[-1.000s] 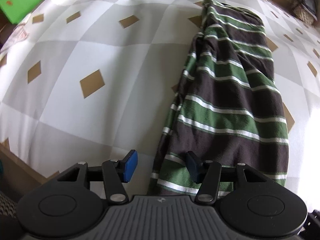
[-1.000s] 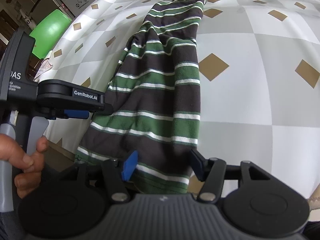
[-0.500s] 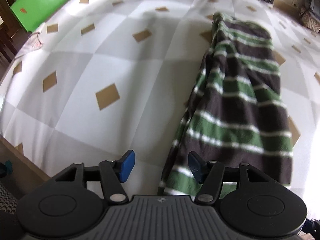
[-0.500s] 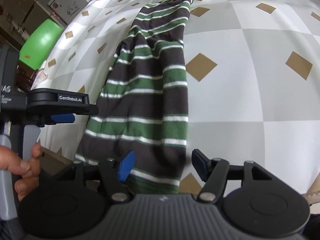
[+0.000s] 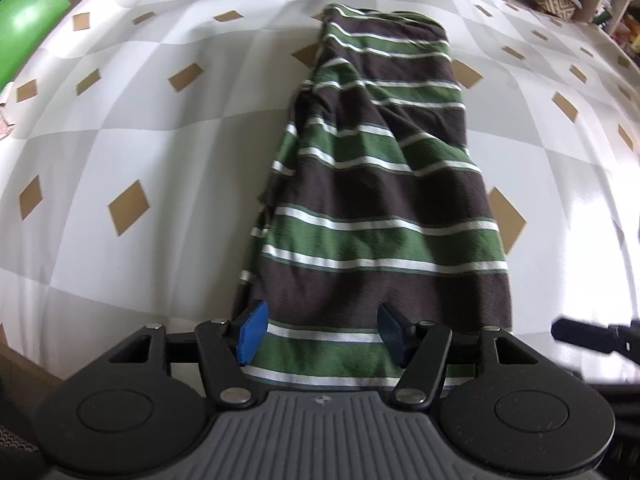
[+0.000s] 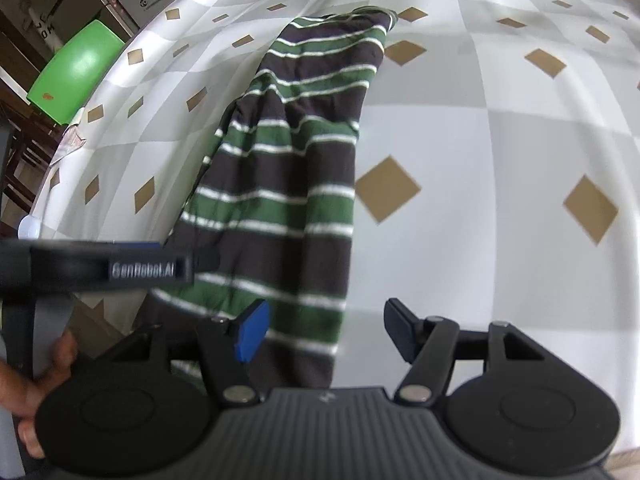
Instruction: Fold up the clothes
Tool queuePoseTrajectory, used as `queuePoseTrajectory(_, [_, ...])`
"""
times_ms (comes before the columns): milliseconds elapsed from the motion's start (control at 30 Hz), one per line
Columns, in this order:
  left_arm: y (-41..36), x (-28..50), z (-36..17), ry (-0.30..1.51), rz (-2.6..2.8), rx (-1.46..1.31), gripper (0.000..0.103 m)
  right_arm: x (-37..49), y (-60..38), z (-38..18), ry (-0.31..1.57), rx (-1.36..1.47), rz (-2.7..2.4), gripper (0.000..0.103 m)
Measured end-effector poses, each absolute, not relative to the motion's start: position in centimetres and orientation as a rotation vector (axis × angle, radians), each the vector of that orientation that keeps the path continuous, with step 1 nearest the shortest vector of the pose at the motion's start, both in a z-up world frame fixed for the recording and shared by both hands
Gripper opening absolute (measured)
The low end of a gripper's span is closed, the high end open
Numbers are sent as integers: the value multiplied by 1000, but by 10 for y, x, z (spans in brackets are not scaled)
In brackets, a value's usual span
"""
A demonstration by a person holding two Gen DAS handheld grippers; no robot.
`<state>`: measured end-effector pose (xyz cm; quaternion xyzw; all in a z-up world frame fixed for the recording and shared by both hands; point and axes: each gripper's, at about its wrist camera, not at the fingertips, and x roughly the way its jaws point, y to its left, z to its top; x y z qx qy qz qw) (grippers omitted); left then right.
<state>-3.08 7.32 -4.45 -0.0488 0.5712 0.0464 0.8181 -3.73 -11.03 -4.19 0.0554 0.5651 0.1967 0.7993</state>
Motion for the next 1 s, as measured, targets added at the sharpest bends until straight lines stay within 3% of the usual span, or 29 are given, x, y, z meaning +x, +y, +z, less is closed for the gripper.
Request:
queuePoseTrajectory(600, [50, 3, -47, 1280, -35, 12, 62, 61, -126, -38, 1185, 222, 442, 61])
queuePoseTrajectory(1000, [58, 17, -58, 1265, 17, -84, 62, 120, -117, -49, 1119, 258, 432, 62])
